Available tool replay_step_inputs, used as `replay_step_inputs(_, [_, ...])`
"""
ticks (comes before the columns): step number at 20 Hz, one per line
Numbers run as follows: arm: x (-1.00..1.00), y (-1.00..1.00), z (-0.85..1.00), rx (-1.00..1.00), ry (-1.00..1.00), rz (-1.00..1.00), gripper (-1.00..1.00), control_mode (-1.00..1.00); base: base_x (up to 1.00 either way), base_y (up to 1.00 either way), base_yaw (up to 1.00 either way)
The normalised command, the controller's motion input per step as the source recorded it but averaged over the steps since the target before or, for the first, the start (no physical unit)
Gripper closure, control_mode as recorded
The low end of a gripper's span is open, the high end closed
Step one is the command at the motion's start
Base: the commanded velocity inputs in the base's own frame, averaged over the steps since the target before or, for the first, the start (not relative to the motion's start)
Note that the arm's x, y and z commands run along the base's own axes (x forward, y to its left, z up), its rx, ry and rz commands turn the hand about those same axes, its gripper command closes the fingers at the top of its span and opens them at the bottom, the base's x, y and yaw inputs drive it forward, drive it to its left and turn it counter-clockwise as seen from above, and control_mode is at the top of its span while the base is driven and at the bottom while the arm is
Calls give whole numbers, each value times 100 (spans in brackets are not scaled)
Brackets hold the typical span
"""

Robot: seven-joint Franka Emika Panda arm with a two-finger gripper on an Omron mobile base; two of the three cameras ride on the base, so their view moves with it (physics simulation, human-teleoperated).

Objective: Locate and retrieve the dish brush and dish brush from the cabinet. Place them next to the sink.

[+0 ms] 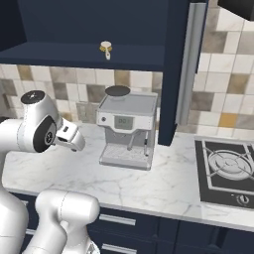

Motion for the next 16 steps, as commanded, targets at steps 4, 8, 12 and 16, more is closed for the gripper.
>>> replay_step_inputs(4, [0,0,0,0,0,0,-100,100,5,4,-1])
replay_step_inputs(8, [0,0,0,0,0,0,-100,100,0,0,0])
replay_step_inputs(12, [-16,5,28,-2,-6,0,-100,-100,0,0,0])
replay_step_inputs(16, [-14,3,62,-9,-8,1,-100,-100,0,0,0])
